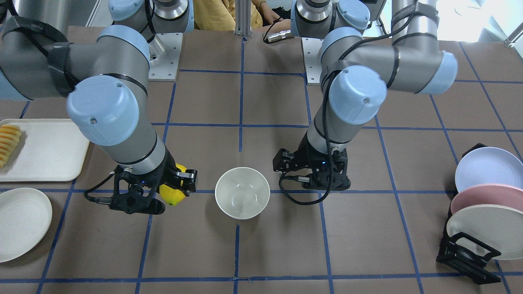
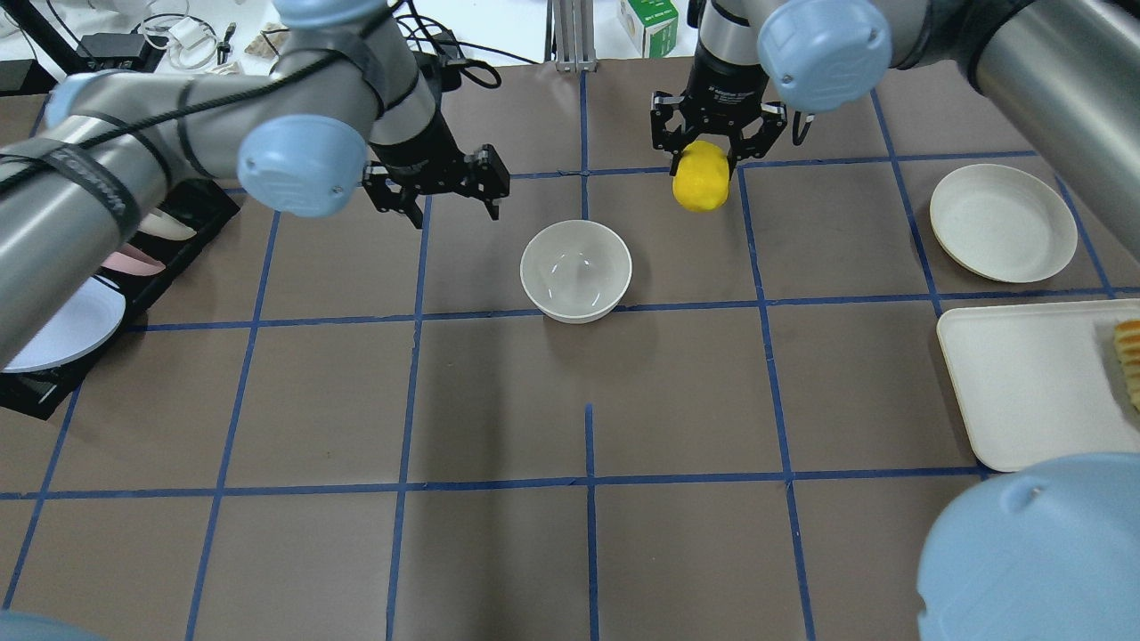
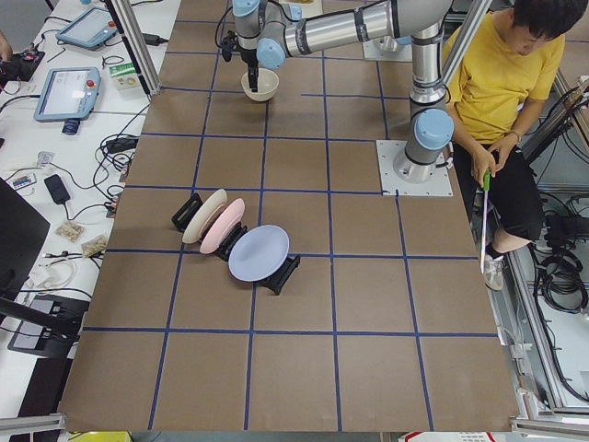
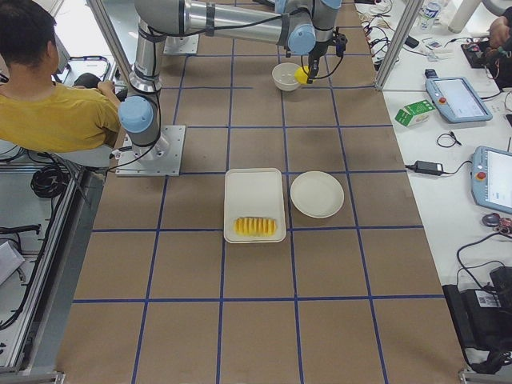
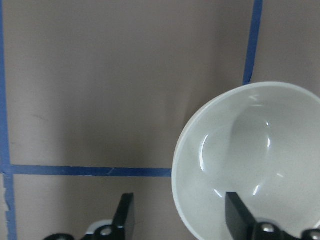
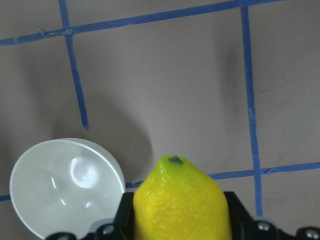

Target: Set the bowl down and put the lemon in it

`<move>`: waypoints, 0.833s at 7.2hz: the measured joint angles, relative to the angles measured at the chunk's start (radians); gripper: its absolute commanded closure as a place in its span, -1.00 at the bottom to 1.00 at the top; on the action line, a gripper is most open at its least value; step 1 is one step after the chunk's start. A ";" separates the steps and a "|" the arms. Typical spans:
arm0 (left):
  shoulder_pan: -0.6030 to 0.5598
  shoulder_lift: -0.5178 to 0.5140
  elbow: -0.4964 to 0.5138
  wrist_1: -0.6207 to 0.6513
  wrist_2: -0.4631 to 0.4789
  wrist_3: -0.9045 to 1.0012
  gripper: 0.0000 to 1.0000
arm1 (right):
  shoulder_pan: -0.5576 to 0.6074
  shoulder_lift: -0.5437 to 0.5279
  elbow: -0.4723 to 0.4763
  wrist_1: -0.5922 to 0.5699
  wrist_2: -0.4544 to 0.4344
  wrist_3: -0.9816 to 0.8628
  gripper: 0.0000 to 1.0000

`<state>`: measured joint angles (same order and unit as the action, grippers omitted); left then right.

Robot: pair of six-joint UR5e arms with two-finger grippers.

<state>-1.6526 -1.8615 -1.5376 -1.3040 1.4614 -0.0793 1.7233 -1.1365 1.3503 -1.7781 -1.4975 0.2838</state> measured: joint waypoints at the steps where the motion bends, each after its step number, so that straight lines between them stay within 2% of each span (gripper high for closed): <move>1: 0.049 0.051 0.029 -0.089 0.002 0.055 -1.00 | 0.045 0.028 0.001 -0.048 0.000 0.061 1.00; 3: 0.109 0.152 0.057 -0.227 0.033 0.110 -1.00 | 0.122 0.087 0.003 -0.130 -0.001 0.150 1.00; 4: 0.115 0.190 0.058 -0.264 0.080 0.116 -1.00 | 0.150 0.111 0.004 -0.150 0.000 0.162 1.00; 6: 0.115 0.222 0.056 -0.288 0.110 0.119 -1.00 | 0.185 0.154 0.007 -0.180 0.000 0.168 1.00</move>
<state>-1.5371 -1.6394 -1.4814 -1.5922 1.5718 0.0392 1.9087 -0.9824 1.3577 -1.9580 -1.4975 0.4514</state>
